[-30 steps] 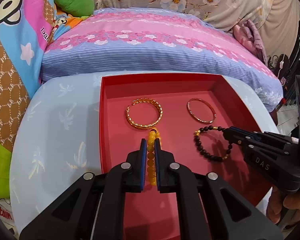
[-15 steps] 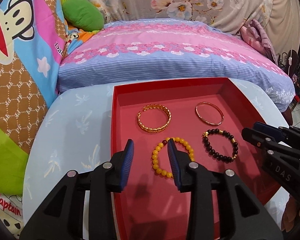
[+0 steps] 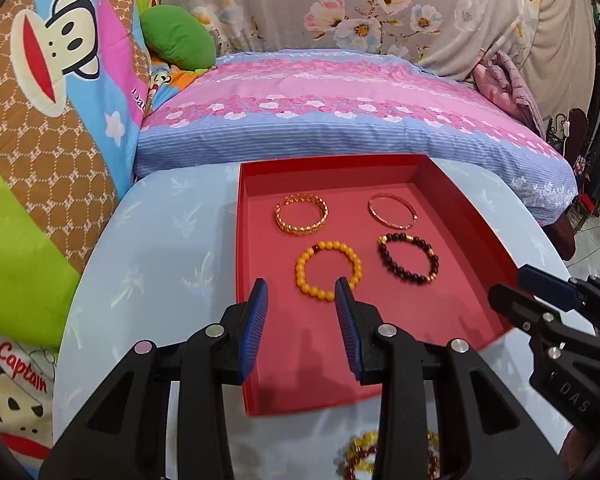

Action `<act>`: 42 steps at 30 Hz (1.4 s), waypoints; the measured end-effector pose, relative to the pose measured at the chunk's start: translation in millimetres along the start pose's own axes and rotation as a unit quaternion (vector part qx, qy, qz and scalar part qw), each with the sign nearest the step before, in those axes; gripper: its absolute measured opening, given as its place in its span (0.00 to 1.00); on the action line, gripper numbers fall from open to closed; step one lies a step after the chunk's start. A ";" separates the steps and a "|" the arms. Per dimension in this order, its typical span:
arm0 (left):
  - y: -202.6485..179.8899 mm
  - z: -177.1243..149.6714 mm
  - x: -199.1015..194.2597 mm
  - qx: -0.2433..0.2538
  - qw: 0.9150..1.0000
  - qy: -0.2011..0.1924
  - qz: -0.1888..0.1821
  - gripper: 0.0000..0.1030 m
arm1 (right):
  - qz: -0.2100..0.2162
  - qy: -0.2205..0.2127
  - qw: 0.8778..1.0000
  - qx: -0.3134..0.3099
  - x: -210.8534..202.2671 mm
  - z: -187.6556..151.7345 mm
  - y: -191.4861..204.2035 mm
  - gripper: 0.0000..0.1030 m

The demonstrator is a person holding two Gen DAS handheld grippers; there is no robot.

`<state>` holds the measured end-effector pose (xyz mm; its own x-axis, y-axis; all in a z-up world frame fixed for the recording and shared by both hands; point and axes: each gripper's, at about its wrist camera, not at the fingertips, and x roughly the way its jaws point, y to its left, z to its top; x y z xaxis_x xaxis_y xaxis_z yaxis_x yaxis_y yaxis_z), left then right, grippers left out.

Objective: Organize jewelry
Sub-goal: 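Move left tool to the dark red bead bracelet while right tool approaches the yellow bead bracelet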

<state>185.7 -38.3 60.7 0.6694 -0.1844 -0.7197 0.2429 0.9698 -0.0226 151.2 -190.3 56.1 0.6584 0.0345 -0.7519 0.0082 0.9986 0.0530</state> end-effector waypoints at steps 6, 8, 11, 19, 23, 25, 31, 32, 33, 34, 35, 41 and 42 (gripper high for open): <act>2.5 -28.0 -21.8 -0.008 1.000 0.005 -0.004 0.34 | 0.010 0.013 1.000 0.009 -15.1 -32.2 2.2 0.34; 4.1 -40.2 -25.7 -0.015 1.000 0.012 -0.008 0.34 | 0.011 0.018 1.000 0.010 -17.7 -43.5 2.9 0.34; 5.3 -56.9 -27.5 -0.022 0.999 0.023 -0.011 0.34 | 0.012 0.027 1.000 0.010 -20.0 -59.8 5.0 0.34; 2.6 -94.0 -26.2 -0.044 0.997 0.055 -0.036 0.34 | 0.015 0.047 0.999 0.009 -19.9 -95.3 12.1 0.34; -3.8 -103.5 -22.3 -0.044 0.996 0.066 -0.049 0.34 | 0.020 0.052 0.998 0.014 -18.9 -102.2 13.3 0.34; -6.7 -107.0 -18.5 -0.045 0.995 0.072 -0.055 0.34 | 0.021 0.053 0.998 0.015 -18.3 -103.4 14.3 0.34; -7.5 -109.4 -14.1 -0.051 0.993 0.075 -0.078 0.19 | 0.024 0.057 0.998 0.014 -14.4 -103.1 16.4 0.34; -6.4 -109.1 -13.9 -0.054 0.992 0.078 -0.087 0.16 | 0.025 0.057 0.998 0.014 -14.0 -103.3 16.9 0.34; -4.9 -108.9 -14.2 -0.057 0.991 0.078 -0.094 0.10 | 0.026 0.058 0.998 0.013 -13.1 -103.3 17.5 0.34; -3.6 -109.6 -15.2 -0.059 0.991 0.078 -0.096 0.07 | 0.026 0.059 0.998 0.013 -12.1 -103.1 18.3 0.34; -1.5 -109.6 -16.4 -0.061 0.991 0.077 -0.095 0.07 | 0.028 0.060 0.998 0.013 -11.1 -102.8 18.9 0.34; 7.4 -111.7 -21.8 -0.066 0.992 0.075 -0.078 0.07 | 0.035 0.062 0.997 0.005 -5.0 -99.4 26.7 0.31; 8.6 -111.7 -22.0 -0.066 0.992 0.075 -0.072 0.07 | 0.036 0.063 0.997 0.003 -3.5 -99.2 28.1 0.31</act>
<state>94.6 -8.1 -1.1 0.5196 -0.3067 -0.7975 0.2280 0.9493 -0.2166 74.4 -158.2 -4.9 0.5576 0.1107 -0.8227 -0.0302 0.9931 0.1131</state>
